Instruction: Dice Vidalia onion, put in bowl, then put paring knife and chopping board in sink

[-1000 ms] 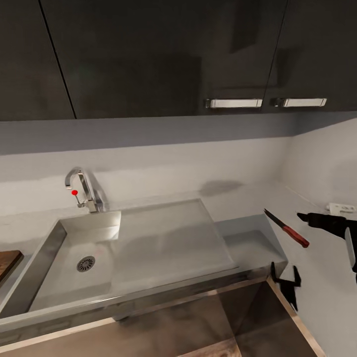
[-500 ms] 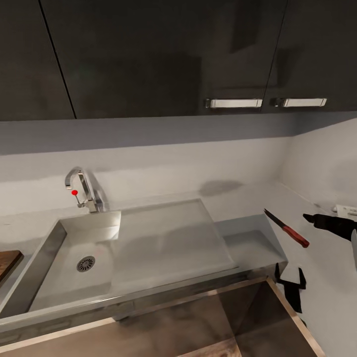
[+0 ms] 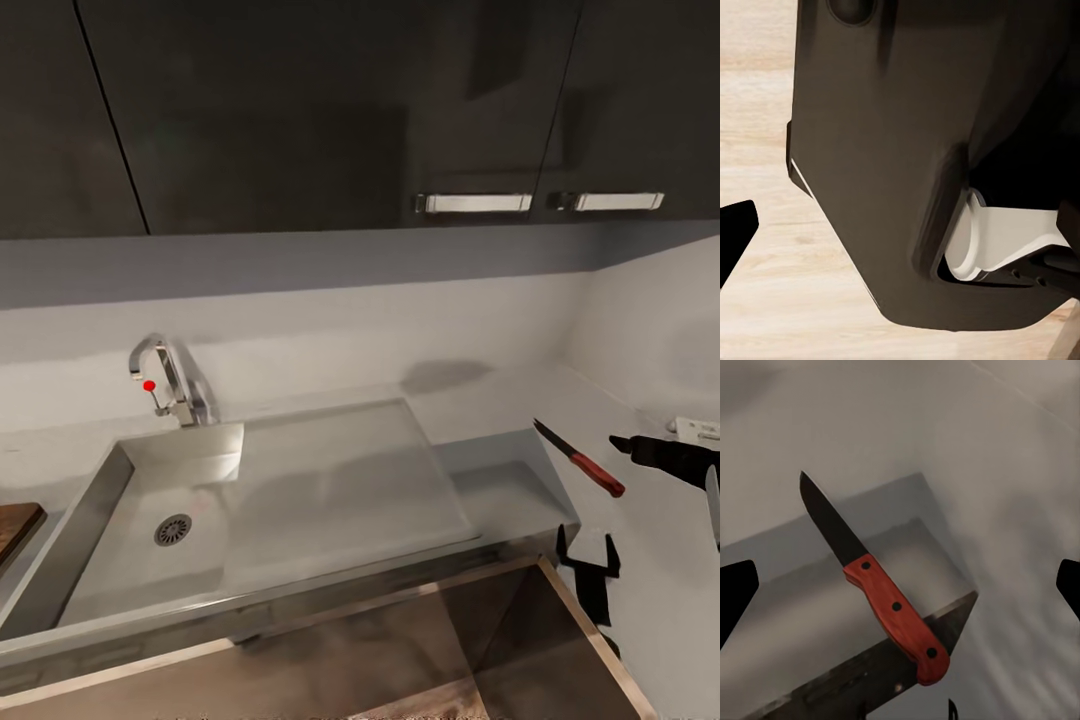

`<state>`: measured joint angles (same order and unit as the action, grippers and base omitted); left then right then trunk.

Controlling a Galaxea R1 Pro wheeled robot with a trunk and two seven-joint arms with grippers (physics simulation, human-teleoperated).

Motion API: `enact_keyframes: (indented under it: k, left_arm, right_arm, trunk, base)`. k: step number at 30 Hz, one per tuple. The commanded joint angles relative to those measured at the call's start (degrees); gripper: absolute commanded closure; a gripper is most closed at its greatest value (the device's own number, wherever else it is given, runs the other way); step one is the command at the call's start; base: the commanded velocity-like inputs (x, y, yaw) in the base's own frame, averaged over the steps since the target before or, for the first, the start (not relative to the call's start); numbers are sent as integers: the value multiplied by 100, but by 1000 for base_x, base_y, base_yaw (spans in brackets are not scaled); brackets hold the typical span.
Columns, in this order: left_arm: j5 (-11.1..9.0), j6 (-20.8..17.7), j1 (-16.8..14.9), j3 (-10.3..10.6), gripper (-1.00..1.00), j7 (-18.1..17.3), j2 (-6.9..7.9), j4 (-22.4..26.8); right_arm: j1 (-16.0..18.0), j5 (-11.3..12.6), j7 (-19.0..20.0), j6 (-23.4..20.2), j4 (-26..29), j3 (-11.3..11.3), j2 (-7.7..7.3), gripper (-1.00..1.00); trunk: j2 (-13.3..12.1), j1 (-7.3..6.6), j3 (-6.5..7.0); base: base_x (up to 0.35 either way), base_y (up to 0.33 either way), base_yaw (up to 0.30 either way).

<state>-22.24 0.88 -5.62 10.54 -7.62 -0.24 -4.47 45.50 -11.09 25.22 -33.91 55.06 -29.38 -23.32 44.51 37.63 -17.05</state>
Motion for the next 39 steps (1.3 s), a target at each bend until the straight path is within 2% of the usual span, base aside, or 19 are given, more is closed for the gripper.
enact_keyframes:
  k: [1, 35, 39]
  left_arm:
    - [-61, 9, -8, 45, -100, -31, -4, -21]
    - [-61, 9, -9, 45, -100, -32, -25, -19]
    - [-61, 9, -9, 45, -100, -30, -34, -21]
  right_arm:
    - [7, -60, 53, -15, 5, -15, 1, -100]
    - [8, -60, 53, -7, -18, 1, 45, -100]
    - [6, -144, 53, 2, -71, 2, 61, -100]
  trunk:
    - [6, 1, -17]
    - [6, 1, -330]
    - [6, 1, -367]
  base:
    - [0, 0, 0]
    - [45, 0, 0]
    - [22, 0, 0]
